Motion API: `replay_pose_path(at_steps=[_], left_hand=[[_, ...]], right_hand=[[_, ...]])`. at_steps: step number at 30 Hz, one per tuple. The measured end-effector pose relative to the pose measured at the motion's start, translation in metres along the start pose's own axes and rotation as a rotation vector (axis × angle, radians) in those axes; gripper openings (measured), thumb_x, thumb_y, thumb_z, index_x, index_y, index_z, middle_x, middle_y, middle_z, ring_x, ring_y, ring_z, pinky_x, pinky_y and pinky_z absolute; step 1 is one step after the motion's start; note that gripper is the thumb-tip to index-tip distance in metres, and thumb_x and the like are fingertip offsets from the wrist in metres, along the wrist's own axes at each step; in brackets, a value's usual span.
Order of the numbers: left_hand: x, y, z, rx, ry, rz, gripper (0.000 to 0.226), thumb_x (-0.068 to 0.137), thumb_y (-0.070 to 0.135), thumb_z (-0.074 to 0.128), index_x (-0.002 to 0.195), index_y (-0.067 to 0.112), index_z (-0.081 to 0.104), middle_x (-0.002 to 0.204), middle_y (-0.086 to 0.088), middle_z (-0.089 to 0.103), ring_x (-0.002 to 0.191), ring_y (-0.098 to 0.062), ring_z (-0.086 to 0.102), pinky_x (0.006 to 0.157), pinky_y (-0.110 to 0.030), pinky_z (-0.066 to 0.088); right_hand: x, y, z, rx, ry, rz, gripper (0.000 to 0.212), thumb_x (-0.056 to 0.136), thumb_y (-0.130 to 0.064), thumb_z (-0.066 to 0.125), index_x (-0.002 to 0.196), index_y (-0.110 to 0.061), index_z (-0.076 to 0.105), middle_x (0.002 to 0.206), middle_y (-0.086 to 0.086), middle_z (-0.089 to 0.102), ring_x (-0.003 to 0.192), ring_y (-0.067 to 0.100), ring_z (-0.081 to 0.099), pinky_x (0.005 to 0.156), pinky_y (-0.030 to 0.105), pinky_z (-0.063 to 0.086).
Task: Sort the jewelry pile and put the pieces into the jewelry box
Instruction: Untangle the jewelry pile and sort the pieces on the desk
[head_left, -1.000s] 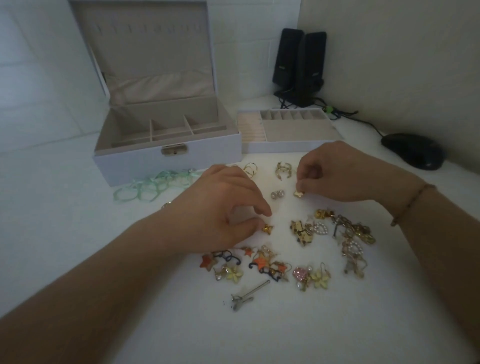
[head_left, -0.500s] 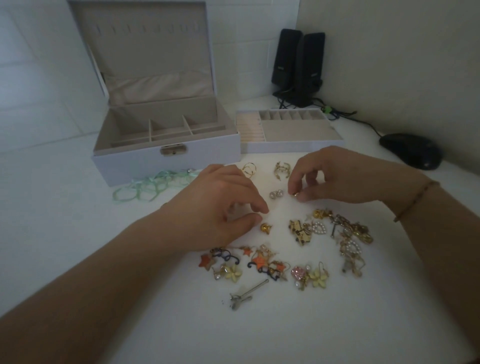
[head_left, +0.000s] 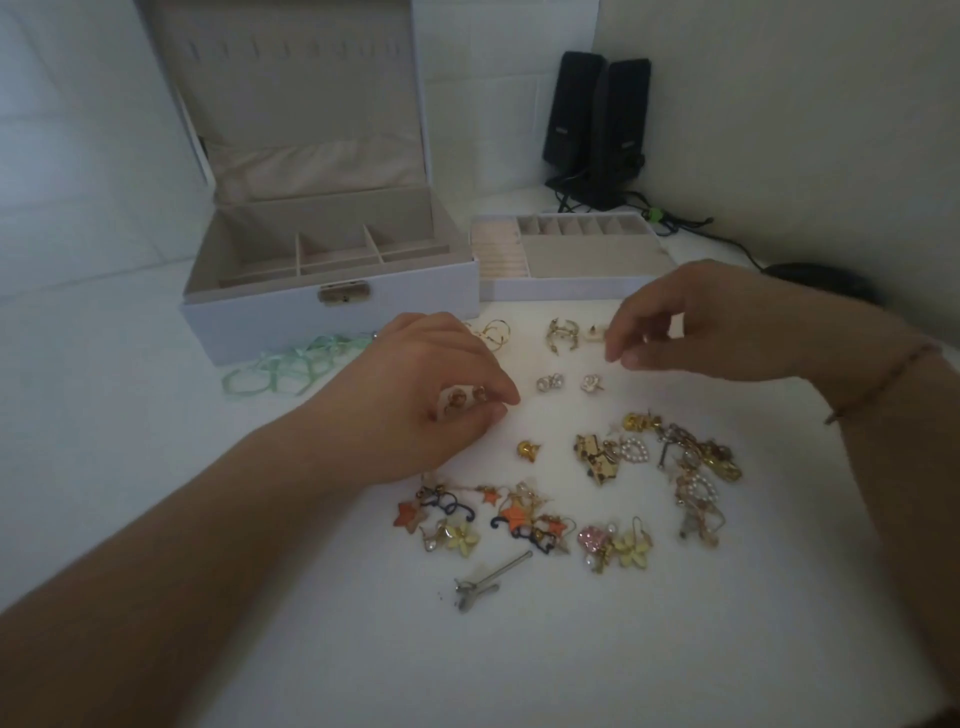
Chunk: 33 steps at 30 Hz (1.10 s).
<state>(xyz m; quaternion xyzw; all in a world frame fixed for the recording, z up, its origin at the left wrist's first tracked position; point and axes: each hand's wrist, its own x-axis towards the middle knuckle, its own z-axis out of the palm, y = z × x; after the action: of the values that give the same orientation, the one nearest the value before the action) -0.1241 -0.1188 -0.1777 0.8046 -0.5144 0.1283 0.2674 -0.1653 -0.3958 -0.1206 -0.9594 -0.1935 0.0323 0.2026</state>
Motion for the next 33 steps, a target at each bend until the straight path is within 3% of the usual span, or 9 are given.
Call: replay_pose_path(at_steps=[4, 6, 9, 13, 16, 22, 25, 33], left_hand=[[0.001, 0.0, 0.001, 0.013, -0.004, 0.016, 0.014, 0.088, 0.025, 0.067, 0.099, 0.025, 0.076, 0.092, 0.014, 0.07, 0.092, -0.01, 0.062, 0.088, -0.044, 0.048], [0.001, 0.001, 0.002, 0.006, -0.011, 0.016, 0.014, 0.088, 0.026, 0.067, 0.099, 0.025, 0.076, 0.092, 0.015, 0.07, 0.092, -0.009, 0.062, 0.088, -0.044, 0.048], [0.002, 0.0, 0.003, 0.003, -0.026, 0.011, 0.014, 0.088, 0.027, 0.067, 0.099, 0.026, 0.076, 0.093, 0.015, 0.07, 0.093, -0.008, 0.061, 0.089, -0.046, 0.047], [0.001, 0.0, 0.003, 0.0, -0.021, 0.011, 0.014, 0.088, 0.026, 0.067, 0.099, 0.026, 0.076, 0.094, 0.015, 0.07, 0.094, -0.008, 0.061, 0.089, -0.046, 0.048], [0.001, 0.0, 0.004, 0.0, -0.019, 0.016, 0.014, 0.089, 0.026, 0.067, 0.099, 0.025, 0.076, 0.093, 0.015, 0.071, 0.093, -0.009, 0.062, 0.089, -0.046, 0.048], [0.002, 0.0, 0.003, -0.003, -0.027, 0.01, 0.014, 0.089, 0.027, 0.067, 0.1, 0.026, 0.076, 0.093, 0.016, 0.07, 0.093, -0.008, 0.061, 0.089, -0.045, 0.047], [0.001, 0.0, 0.003, 0.0, -0.032, 0.003, 0.015, 0.089, 0.028, 0.066, 0.1, 0.027, 0.076, 0.094, 0.016, 0.07, 0.093, -0.007, 0.061, 0.089, -0.045, 0.047], [0.001, 0.002, 0.003, -0.001, -0.047, -0.001, 0.015, 0.088, 0.027, 0.068, 0.101, 0.027, 0.075, 0.093, 0.017, 0.07, 0.093, -0.005, 0.06, 0.09, -0.044, 0.047]], right_hand=[[-0.012, -0.008, -0.008, 0.082, -0.317, 0.037, 0.017, 0.067, -0.045, 0.073, 0.081, -0.038, 0.067, 0.076, -0.022, 0.066, 0.069, 0.006, 0.059, 0.061, 0.013, 0.045], [-0.009, -0.009, -0.004, 0.069, -0.357, 0.058, 0.02, 0.065, -0.044, 0.077, 0.08, -0.037, 0.066, 0.077, -0.019, 0.067, 0.074, 0.018, 0.061, 0.065, 0.023, 0.049], [-0.004, -0.007, 0.002, 0.03, -0.377, 0.073, 0.019, 0.071, -0.03, 0.081, 0.081, -0.035, 0.066, 0.077, -0.022, 0.066, 0.073, 0.012, 0.062, 0.072, 0.027, 0.052], [-0.005, 0.0, 0.001, 0.047, -0.313, 0.1, 0.01, 0.08, -0.026, 0.073, 0.084, -0.034, 0.069, 0.079, -0.016, 0.07, 0.074, 0.006, 0.065, 0.076, 0.023, 0.054], [-0.005, 0.005, -0.002, 0.076, -0.198, 0.137, 0.016, 0.087, -0.018, 0.066, 0.083, -0.033, 0.068, 0.079, -0.009, 0.071, 0.07, 0.004, 0.064, 0.066, 0.013, 0.049], [0.006, 0.006, 0.01, 0.104, -0.118, 0.19, 0.013, 0.091, -0.011, 0.059, 0.085, -0.02, 0.067, 0.07, 0.004, 0.07, 0.062, 0.011, 0.066, 0.067, 0.02, 0.052], [0.009, 0.003, 0.013, 0.119, -0.04, 0.179, 0.016, 0.091, -0.009, 0.059, 0.082, -0.019, 0.067, 0.064, 0.002, 0.069, 0.055, 0.007, 0.062, 0.063, 0.016, 0.051], [0.011, -0.003, 0.017, 0.17, -0.079, 0.124, 0.008, 0.088, -0.011, 0.065, 0.087, -0.019, 0.067, 0.061, -0.01, 0.068, 0.053, 0.004, 0.061, 0.057, 0.012, 0.048]])
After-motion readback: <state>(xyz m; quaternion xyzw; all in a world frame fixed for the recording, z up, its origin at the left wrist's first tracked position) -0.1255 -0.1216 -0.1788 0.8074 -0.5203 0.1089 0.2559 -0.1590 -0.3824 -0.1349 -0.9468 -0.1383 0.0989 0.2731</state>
